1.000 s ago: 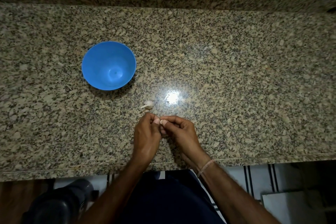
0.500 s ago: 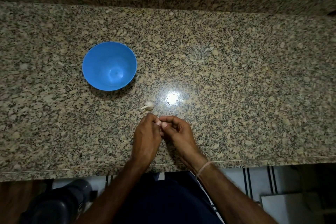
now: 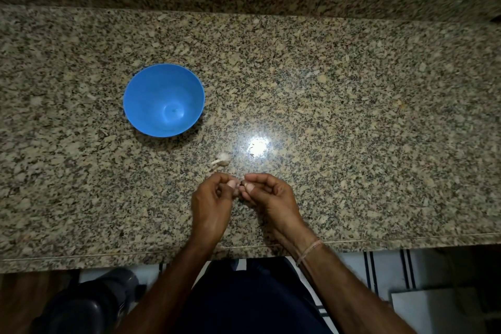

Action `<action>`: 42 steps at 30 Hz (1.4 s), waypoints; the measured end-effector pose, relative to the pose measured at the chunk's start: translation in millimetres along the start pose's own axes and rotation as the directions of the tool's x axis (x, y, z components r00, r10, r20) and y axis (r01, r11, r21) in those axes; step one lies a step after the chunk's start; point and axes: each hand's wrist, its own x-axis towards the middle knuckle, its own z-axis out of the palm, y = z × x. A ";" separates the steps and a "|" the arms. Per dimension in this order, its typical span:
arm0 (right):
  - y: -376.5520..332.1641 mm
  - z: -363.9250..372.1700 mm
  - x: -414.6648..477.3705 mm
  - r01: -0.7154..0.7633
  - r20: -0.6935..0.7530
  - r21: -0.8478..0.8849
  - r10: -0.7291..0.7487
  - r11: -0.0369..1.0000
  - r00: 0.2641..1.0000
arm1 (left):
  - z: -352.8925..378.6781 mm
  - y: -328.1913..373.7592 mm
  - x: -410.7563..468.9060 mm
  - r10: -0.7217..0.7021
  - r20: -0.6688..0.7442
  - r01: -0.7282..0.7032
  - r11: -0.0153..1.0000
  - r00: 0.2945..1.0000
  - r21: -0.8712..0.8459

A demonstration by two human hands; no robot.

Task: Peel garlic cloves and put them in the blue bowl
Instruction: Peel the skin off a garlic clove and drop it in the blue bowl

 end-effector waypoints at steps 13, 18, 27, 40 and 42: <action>-6.4 1.0 -2.8 0.149 -0.005 -0.238 -0.155 0.960 0.988 | 0.3 5.9 0.3 -0.044 0.143 0.093 0.929 0.989 -0.358; -7.7 4.4 -3.7 0.126 -0.027 -0.223 -0.135 0.967 0.990 | -0.9 3.6 1.8 -0.024 0.133 0.066 0.943 0.991 -0.326; -13.4 8.6 -2.0 0.084 -0.047 -0.200 -0.095 0.976 0.994 | -0.6 8.1 0.4 -0.010 0.185 0.077 0.932 0.983 -0.355; -6.8 10.2 -6.4 0.156 -0.017 -0.167 -0.161 0.973 0.987 | 1.4 2.4 -0.8 0.019 0.079 -0.001 0.975 0.997 -0.220; -6.1 6.4 -2.8 0.212 0.009 -0.284 -0.218 0.935 0.976 | -1.6 3.6 1.3 0.013 0.117 0.010 0.980 0.993 -0.200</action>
